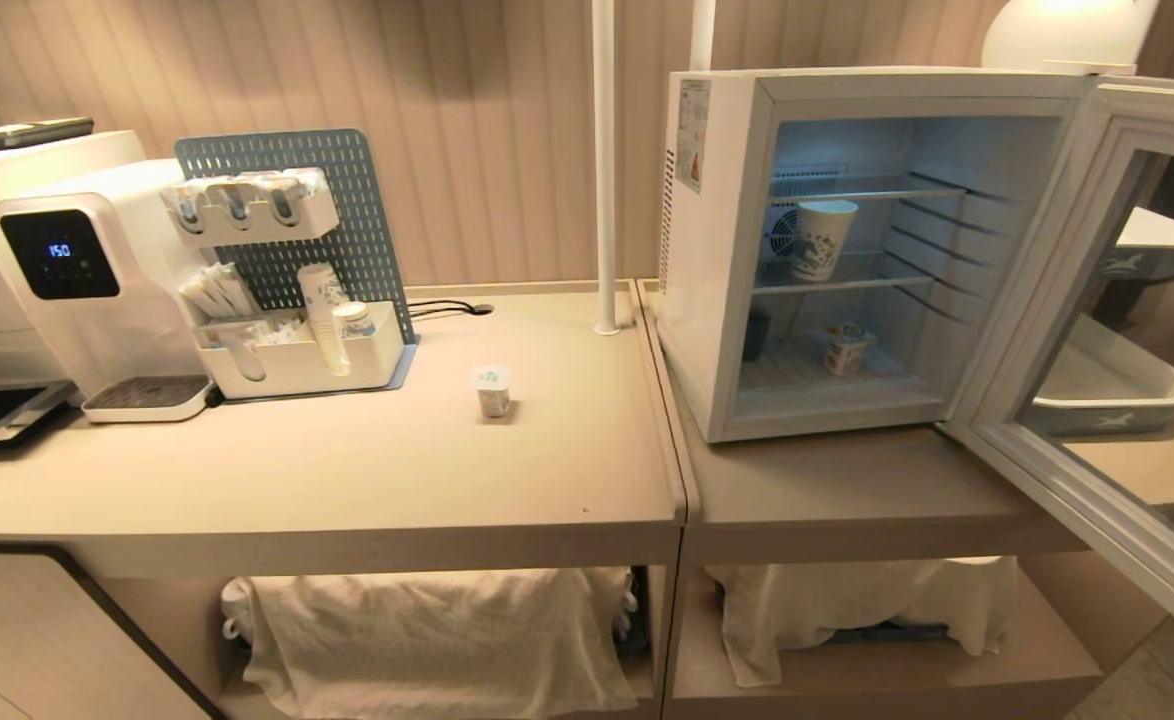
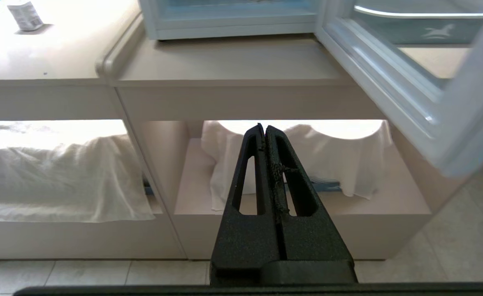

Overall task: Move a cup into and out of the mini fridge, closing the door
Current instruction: Put the yoghurt in the freezer

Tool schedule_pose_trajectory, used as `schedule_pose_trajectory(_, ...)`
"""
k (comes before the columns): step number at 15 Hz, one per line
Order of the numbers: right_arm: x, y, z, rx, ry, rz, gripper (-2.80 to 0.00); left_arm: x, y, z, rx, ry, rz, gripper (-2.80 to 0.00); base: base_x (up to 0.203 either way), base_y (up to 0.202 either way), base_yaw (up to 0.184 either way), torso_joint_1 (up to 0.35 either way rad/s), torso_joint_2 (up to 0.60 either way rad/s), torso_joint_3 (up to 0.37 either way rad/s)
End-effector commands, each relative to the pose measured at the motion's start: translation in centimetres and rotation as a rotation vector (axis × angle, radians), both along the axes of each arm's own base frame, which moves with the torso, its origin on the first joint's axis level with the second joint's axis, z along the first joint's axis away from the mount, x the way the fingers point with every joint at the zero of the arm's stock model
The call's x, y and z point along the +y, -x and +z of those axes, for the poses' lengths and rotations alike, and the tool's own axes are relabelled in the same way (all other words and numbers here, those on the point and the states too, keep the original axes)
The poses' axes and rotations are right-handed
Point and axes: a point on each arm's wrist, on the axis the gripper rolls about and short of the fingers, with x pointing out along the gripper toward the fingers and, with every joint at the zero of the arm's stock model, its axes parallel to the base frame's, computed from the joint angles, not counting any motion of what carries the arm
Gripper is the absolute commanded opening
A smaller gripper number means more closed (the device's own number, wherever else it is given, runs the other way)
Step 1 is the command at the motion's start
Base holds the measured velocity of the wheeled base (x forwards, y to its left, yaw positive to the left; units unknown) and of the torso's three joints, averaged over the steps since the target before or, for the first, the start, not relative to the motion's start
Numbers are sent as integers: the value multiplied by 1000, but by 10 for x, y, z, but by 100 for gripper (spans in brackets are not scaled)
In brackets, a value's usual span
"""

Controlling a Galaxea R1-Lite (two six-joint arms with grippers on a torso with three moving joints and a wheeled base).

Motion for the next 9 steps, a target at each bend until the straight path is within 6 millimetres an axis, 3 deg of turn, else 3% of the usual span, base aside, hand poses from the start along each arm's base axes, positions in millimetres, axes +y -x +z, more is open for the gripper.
schedule_pose_trajectory(1, 0, 0, 0, 3, 0, 0, -280, 0, 0, 0, 1, 0, 1, -280, 0, 179, 0, 4, 6, 2)
schedule_pose_trajectory(9, 0, 0, 0, 3, 0, 2, -280, 0, 0, 0, 1, 1, 1, -280, 0, 194, 2, 3, 2, 2)
